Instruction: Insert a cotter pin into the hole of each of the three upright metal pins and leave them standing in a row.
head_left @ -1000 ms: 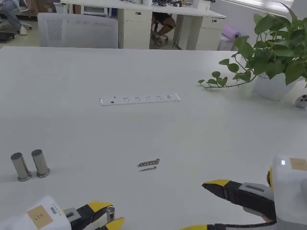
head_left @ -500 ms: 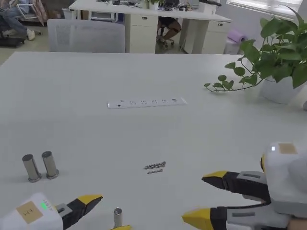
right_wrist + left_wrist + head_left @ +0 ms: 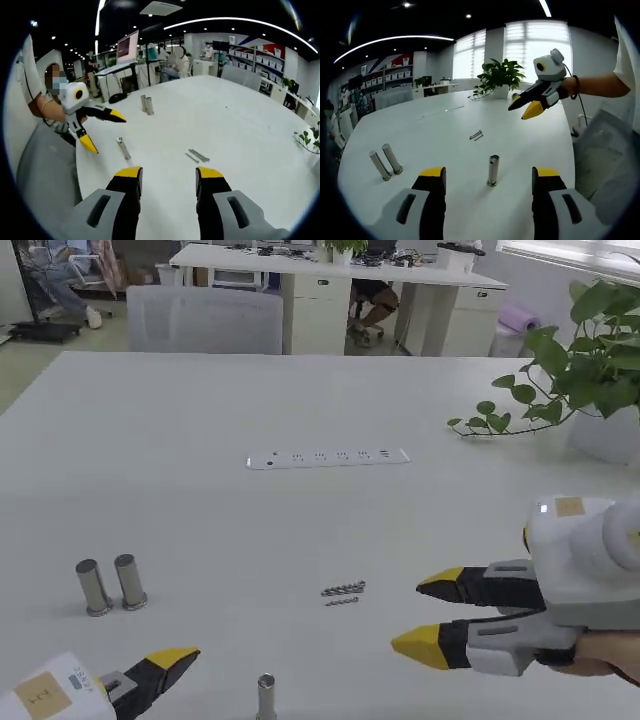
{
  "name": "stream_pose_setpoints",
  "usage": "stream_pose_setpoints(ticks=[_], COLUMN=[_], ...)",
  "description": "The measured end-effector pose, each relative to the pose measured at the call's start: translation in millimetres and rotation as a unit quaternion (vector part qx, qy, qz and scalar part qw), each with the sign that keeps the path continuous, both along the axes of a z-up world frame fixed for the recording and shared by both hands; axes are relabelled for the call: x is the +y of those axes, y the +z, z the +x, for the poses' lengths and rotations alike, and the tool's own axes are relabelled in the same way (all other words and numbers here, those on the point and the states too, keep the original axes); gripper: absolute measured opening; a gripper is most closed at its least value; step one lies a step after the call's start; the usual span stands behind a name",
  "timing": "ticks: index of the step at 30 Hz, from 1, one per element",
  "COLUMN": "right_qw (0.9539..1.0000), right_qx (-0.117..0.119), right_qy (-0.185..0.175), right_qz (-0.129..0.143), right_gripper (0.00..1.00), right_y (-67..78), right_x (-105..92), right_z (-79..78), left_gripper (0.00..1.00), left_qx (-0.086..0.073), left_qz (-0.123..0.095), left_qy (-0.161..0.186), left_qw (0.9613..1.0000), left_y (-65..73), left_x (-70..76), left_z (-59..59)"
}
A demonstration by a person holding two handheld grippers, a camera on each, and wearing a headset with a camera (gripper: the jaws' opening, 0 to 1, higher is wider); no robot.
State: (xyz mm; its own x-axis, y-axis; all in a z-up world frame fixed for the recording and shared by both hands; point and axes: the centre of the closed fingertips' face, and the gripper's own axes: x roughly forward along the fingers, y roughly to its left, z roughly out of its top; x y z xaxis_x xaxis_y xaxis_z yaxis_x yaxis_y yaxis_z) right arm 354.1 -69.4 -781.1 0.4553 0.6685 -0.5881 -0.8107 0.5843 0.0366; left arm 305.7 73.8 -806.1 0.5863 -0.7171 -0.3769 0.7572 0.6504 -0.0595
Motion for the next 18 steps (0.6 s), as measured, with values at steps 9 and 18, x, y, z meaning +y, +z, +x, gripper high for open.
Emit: stream_pose_setpoints(ticks=[9,18], right_qw=[0.9978,0.9877], right_qx=[0.010,0.011], right_qy=[0.045,0.113], right_qz=[-0.048,-0.108], right_gripper=[0.39,0.29], right_y=[-15.5,-33.6], right_x=[2.8,10.5], right_z=[17.0,27.7], left_gripper=[0.77,0.78], left_qx=[0.009,0.012], left_qz=[0.009,0.007], left_qy=[0.013,0.023], left_qw=[0.9998,0.9996], left_y=[-2.0,1.3], left_x=[15.3,21.8], left_z=[-11.0,-18.3])
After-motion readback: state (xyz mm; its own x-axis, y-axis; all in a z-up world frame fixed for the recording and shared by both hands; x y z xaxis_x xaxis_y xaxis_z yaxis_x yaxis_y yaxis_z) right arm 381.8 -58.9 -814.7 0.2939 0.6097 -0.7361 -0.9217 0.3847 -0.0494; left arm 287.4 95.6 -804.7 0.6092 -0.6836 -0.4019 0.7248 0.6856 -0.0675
